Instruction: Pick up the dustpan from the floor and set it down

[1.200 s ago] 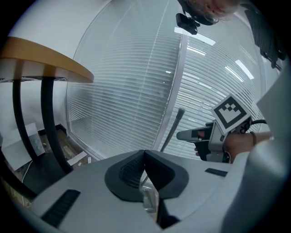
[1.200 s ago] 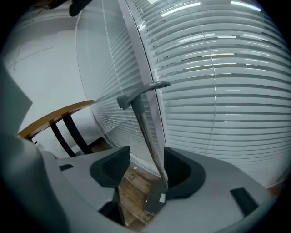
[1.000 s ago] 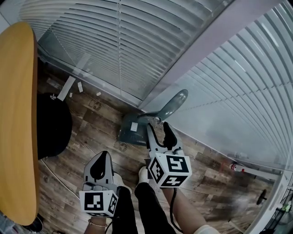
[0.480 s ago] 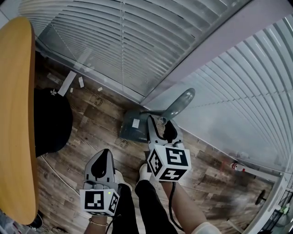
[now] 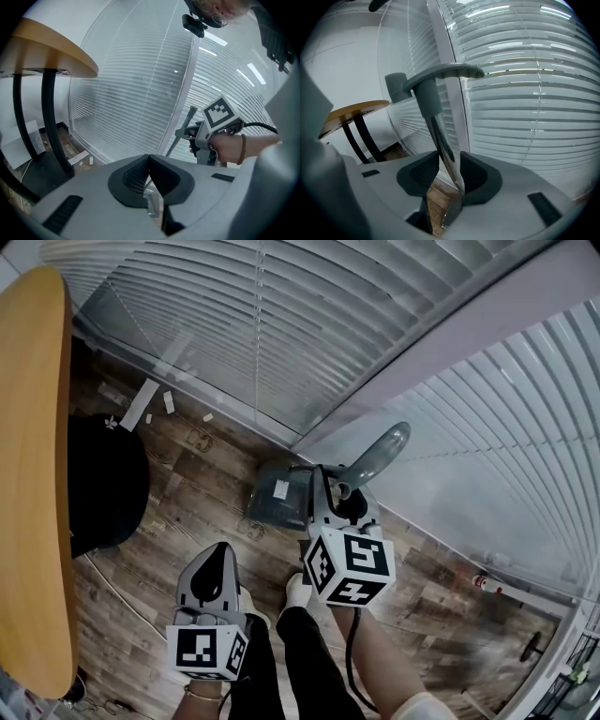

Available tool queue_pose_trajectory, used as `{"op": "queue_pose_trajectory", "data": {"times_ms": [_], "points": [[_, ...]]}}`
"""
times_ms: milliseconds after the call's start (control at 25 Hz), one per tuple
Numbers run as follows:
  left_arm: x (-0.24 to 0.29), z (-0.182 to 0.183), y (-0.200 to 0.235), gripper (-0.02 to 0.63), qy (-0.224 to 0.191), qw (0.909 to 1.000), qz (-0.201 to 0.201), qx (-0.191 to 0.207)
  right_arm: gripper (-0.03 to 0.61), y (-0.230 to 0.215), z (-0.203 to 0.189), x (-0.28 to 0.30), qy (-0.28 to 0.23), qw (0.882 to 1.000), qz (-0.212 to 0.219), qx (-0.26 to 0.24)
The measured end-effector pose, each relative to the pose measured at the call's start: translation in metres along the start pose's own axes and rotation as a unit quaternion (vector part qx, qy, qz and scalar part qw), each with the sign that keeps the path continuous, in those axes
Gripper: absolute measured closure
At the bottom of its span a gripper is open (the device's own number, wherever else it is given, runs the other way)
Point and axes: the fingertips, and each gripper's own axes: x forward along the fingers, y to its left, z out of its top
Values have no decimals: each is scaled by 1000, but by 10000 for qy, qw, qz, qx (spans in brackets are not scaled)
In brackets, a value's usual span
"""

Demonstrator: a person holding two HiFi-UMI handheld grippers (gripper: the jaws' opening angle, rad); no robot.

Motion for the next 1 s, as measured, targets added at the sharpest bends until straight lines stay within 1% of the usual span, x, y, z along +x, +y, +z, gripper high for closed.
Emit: {"op": "queue_pose_trajectory", "data": {"times_ms": [200,280,560,760,1000], "points": [[-2,0,1,595,10,10000,44,-34,436,1,3,2,-18,10000,-13,-79],[-2,-1,2,595,11,10000,65,-41,459,1,4,2,-47,9998,-56,-182],[-4,-2,3,595,-6,9999,116,-75,474,-3,6,-3,-103,9985,-189,-494],[-7,-4,1,595,27,9999,89,-95,477,-1,4,-13,-107,9988,-147,-455],[-13,-2,-6,595,-4,10000,43,-13,477,1,-2,-31,-121,9981,-195,-567]]}}
